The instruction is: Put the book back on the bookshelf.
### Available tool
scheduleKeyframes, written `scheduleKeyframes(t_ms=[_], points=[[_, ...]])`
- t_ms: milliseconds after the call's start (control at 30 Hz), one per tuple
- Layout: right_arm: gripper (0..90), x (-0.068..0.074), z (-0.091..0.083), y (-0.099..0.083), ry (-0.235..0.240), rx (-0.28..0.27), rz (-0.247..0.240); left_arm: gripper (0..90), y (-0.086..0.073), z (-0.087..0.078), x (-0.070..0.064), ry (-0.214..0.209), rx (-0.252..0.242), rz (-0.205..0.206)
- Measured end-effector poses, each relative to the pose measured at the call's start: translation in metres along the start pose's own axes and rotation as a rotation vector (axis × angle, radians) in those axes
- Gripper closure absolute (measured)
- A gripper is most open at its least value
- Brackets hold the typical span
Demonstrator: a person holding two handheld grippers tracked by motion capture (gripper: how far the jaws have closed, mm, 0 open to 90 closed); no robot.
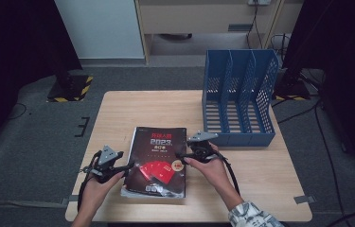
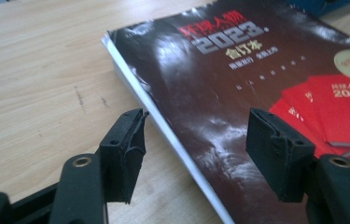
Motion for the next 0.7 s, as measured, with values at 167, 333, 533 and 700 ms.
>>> scheduleKeyframes(t_ms=[167, 333, 533, 700], points=[[24.9, 0.006, 0.003, -0.004, 0.016, 0.009, -0.011, 38.7, -0.003, 0.003, -0.004, -0.008, 0.012, 0.006], [21.9, 0.003, 0.006, -0.011, 0.018, 0.035, 0.009, 38.4, -0.009, 0.008, -0.003, -0.019, 0.037, -0.012], [17.9, 0.005, 0.014, -0.019, 0.068, 0.078, 0.044, 38.1, -0.012, 0.011, -0.003, -0.026, 0.052, -0.015], [16.4, 0.005, 0.017, -0.022, 0.093, 0.085, 0.059, 38.2, -0.014, 0.012, -0.002, -0.044, 0.056, -0.042]])
Point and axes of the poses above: each handheld gripper's, and its own axes: z roughly forward along the jaws, y roughly out of its top, x roughly to its left, the point moved 6 cm from there along z, roughly forward along the jaws, and after that the axes turned 14 degrees about -z, right-handed, at the moved point
